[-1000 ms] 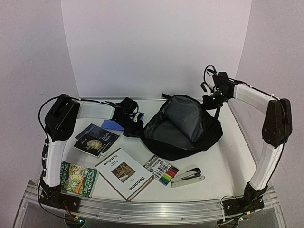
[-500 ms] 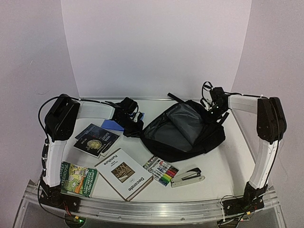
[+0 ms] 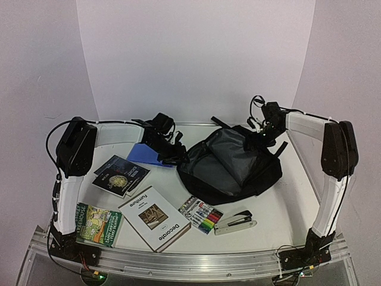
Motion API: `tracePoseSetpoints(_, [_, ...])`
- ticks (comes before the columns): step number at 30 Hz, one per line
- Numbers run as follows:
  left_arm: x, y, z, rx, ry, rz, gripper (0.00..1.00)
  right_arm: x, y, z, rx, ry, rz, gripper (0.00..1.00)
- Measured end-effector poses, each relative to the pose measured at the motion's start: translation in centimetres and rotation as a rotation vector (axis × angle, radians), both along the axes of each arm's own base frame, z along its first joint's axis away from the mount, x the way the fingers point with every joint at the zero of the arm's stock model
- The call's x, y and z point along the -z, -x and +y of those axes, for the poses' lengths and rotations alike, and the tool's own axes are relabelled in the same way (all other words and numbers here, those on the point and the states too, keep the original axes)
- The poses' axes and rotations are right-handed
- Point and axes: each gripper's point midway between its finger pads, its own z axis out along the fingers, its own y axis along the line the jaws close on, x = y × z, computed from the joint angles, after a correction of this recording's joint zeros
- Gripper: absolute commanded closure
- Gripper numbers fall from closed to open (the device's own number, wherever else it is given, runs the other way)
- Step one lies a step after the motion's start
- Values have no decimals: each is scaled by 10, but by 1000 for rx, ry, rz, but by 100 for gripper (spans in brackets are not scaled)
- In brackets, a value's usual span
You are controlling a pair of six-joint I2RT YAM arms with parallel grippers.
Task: Pack the student bag
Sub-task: Adjust the student bag at the center of the board.
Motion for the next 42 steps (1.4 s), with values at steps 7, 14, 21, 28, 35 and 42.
tracePoseSetpoints(7, [0,2,4,-4,-25,14,8,-16,2,10,-23,-57,7,4])
tracePoseSetpoints(14, [0,6,10,-11,-51,29,6,-18,7,7,-43,-21,7,4])
tracePoseSetpoints(21, [-11,14,20,-26,-66,20,4,5,24,-17,-53,112,39,16])
tracePoseSetpoints(28, [-12,32,37,-46,-85,43,4,65,7,-40,-27,213,119,20])
tracePoseSetpoints(35, [2,37,53,-87,-114,92,2,65,-41,-49,29,265,55,16])
tracePoseSetpoints(42, [-17,65,79,-95,-127,108,0,42,-57,-59,73,245,6,2])
